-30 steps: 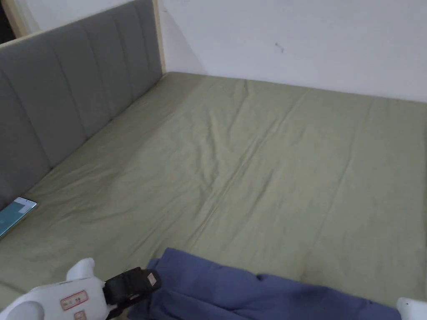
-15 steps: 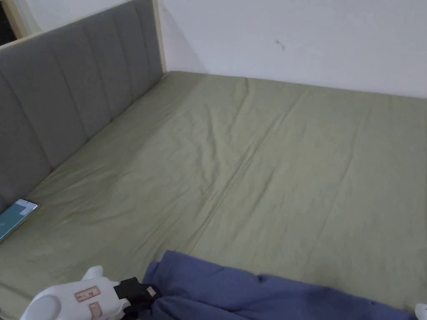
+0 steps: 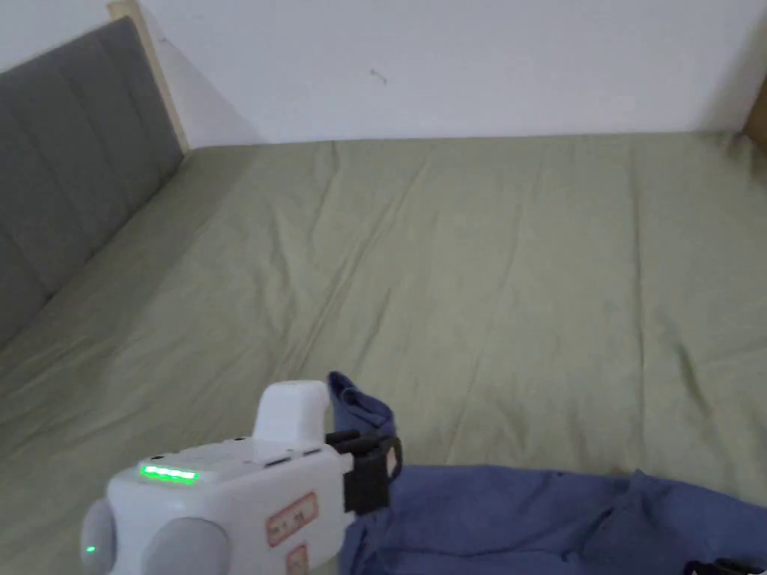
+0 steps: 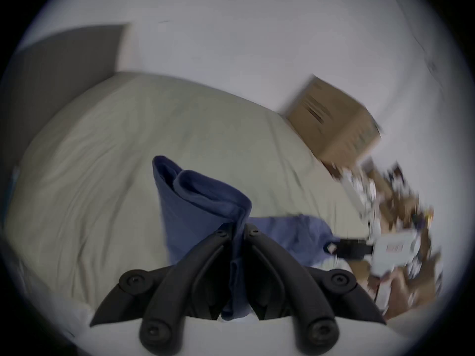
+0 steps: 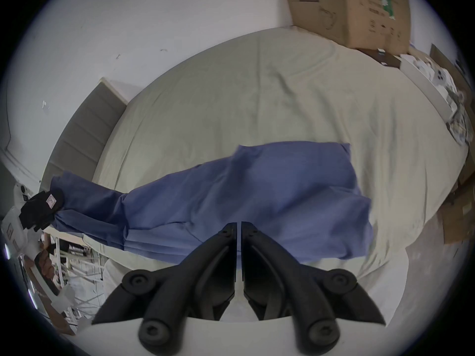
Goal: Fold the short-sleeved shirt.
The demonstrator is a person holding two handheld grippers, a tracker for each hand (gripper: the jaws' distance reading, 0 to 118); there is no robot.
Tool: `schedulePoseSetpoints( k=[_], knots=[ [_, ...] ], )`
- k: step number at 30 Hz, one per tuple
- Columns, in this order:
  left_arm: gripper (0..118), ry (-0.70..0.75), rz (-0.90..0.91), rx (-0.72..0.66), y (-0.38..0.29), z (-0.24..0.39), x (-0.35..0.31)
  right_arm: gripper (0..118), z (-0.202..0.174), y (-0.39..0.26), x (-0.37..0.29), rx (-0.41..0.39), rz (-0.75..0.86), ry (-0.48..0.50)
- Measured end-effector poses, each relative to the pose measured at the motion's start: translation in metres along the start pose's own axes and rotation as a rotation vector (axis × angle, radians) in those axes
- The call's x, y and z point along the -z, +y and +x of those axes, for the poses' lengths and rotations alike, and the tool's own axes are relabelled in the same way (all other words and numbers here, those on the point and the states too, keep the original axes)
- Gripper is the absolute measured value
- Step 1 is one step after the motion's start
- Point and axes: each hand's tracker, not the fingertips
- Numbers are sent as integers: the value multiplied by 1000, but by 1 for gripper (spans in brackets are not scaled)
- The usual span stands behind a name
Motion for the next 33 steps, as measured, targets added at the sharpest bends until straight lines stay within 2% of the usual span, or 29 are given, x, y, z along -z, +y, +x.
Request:
schedulePoseSetpoints(
  k=[3,4,5,6,7,8,10,13,16,18,19,20,21,22,26,29,31,33],
  knots=[
    [8,-117,-109,79,-15,45,55,4,19,-10,-8,42,4,-22],
    [12,-121,-124,89,-23,53,68,4,24,-13,-11,50,7,-25],
    [23,-116,-129,97,-33,58,87,4,30,-18,-15,65,11,-36],
    [42,-112,-164,108,-40,59,104,4,35,-21,-19,78,15,-46],
    [71,-95,-213,92,-46,60,117,4,40,-24,-21,88,15,-55],
    [81,-80,-259,66,-53,59,129,4,45,-27,-23,96,13,-64],
    [80,-57,-306,-7,-56,51,136,4,54,-32,-26,120,9,-79],
    [81,-98,-174,-84,-48,44,109,4,61,-35,-26,129,5,-88],
    [81,-124,-124,-112,-24,32,83,4,59,-34,-21,111,-6,-93],
    [80,-102,-110,-112,-16,23,75,4,55,-32,-19,105,-1,-75],
    [70,-81,-110,-112,-17,20,77,4,53,-31,-18,108,3,-67],
    [49,-46,-132,-111,-20,16,83,4,50,-30,-17,111,7,-57],
    [19,-21,-173,-109,-25,13,93,4,48,-29,-15,107,6,-46],
    [2,15,-221,-117,-32,13,104,4,45,-29,-13,101,2,-42],
    [2,-108,-396,-187,-62,25,141,4,36,-29,-11,69,-10,-37],
    [2,-224,-412,-88,-69,55,145,4,33,-29,-11,58,-21,-32],
    [2,-244,-439,-38,-72,65,148,4,31,-28,-10,43,-32,-43],
    [2,-247,-430,-49,-71,64,147,4,29,-27,-9,38,-33,-53]
  ],
)
